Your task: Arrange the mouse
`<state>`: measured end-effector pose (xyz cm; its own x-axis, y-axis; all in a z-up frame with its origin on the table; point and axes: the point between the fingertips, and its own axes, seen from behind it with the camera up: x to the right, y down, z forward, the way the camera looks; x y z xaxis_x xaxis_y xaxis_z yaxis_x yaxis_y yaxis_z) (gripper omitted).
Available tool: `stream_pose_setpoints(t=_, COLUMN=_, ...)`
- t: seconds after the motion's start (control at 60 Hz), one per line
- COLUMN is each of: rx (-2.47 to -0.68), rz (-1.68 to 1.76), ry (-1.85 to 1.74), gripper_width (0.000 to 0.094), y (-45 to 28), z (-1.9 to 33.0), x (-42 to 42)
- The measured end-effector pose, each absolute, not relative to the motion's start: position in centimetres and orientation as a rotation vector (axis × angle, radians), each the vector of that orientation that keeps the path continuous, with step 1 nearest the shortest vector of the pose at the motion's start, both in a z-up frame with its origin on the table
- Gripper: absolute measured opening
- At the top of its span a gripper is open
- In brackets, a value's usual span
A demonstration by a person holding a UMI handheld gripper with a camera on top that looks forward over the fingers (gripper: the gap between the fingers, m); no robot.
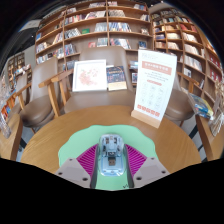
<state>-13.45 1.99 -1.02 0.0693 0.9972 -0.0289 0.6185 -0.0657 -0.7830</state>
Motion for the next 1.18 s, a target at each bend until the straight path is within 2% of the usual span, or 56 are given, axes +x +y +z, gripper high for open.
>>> stream_pose_setpoints(t=0.15, rx=-1.698, rz=0.774, ry=-1.618, gripper_width=0.0506, y=1.8, z=-1.0, x=-13.5)
stream_pose_setpoints(t=0.167, rx=-1.694, rz=0.769, ry=-1.616, gripper_width=0.0545, y=1.8, z=-0.9, x=-13.4)
stream_pose_setpoints(t=0.25, rx=-1.682, rz=0.763, ry=-1.570, gripper_width=0.0863, y=2.3, z=1.0, x=-12.1)
stream_pose_setpoints(t=0.467, rx=-1.625, rz=0.785, ry=-1.505, gripper_width=0.0854, y=3.3, z=10.0, x=-1.9)
stream_pose_setpoints(t=0.6, rx=-1.636, rz=0.826, ry=-1.482, gripper_width=0.0855, y=3.2, z=13.0, x=6.7)
stream_pose_setpoints(t=0.867, rx=-1.642, rz=0.798, ry=-1.459, gripper_width=0.0855, y=4.4, z=14.2, x=19.0)
stream_pose_setpoints(t=1.183, rx=-1.624, rz=0.805, ry=-1.486, gripper_width=0.0855, y=3.8, z=13.5, x=22.9)
